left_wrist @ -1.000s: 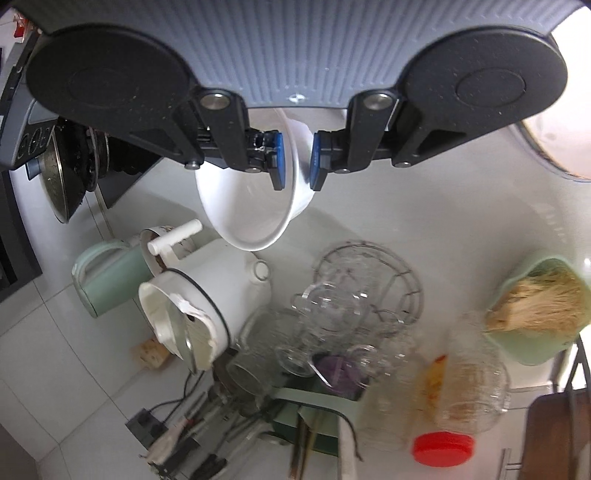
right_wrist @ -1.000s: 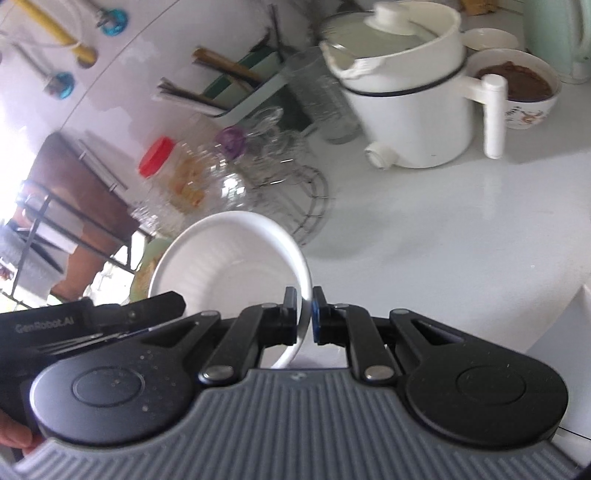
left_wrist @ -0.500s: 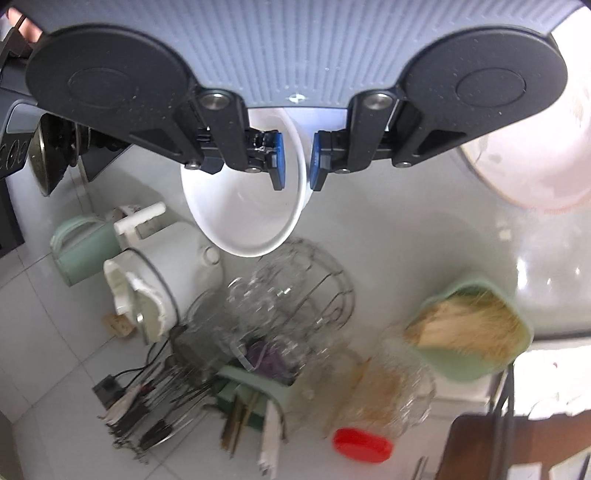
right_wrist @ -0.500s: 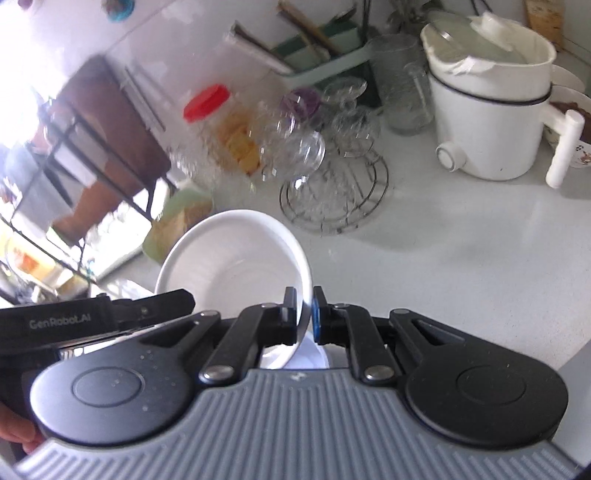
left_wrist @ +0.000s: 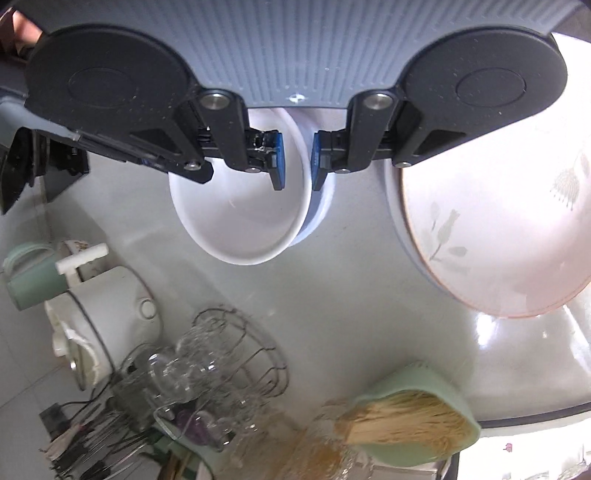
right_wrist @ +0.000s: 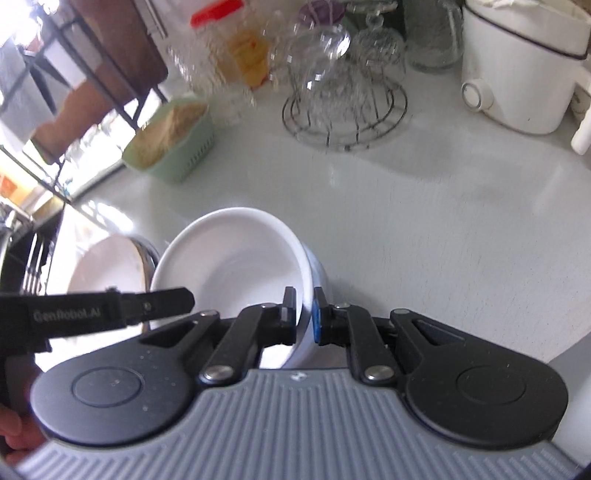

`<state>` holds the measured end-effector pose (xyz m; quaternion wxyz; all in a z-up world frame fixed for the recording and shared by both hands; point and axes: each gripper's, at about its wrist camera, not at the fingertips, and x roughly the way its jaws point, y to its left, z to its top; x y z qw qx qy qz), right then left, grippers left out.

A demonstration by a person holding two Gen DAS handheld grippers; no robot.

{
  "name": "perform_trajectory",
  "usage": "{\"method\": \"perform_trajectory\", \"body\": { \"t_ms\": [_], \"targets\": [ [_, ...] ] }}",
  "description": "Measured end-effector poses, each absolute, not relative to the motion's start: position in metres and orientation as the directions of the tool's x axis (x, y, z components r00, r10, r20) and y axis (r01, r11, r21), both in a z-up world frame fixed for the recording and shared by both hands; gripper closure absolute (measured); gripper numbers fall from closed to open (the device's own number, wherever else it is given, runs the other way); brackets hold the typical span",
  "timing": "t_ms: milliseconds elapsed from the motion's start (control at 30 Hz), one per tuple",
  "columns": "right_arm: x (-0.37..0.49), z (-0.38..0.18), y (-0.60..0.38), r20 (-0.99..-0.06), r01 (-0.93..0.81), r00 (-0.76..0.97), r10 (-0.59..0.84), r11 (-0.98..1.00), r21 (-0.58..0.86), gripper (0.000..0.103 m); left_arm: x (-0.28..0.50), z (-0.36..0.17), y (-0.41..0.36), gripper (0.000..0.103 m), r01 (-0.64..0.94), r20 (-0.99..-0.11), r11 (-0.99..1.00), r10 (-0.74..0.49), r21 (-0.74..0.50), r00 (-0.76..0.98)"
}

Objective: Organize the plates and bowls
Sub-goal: 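Lift the white bowl with both tools and carry it toward the blue bowls, then carry the white bowl with both tools over the leaf-pattern plate stack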

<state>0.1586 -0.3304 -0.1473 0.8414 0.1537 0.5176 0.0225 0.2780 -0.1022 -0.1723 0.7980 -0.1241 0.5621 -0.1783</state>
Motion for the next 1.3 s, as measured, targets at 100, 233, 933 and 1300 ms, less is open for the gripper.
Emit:
{"method": "perform_trajectory", "body": {
  "t_ms": [100,233,933,1300],
  "targets": [
    [0.157,-0.151,-0.328,-0.869,0.104,0.455,0.196,0.957,0.271,0.090,0.275,-0.177,-0.102,0.088,0.141,-0.862,0.913,-0.409,-0.384,0.299],
    [0.158,-0.155,-0.330,-0.869,0.093,0.447,0.212,0.955,0.281,0.090,0.273,-0.181,-0.105,0.088,0.131,-0.873,0.922,-0.388,-0.365,0.296],
    [0.168,-0.156,-0.367,-0.842,0.144,0.444,0.307,0.903,0.405,0.055,0.280,-0.176,-0.094,0.069,0.058,-0.873,0.935,-0.348,-0.350,0.342],
    [0.175,-0.208,-0.366,-0.850,0.331,0.296,0.435,0.788,0.519,0.068,0.268,-0.176,-0.092,0.069,0.078,-0.873,0.930,-0.366,-0.360,0.324]
  ]
}}
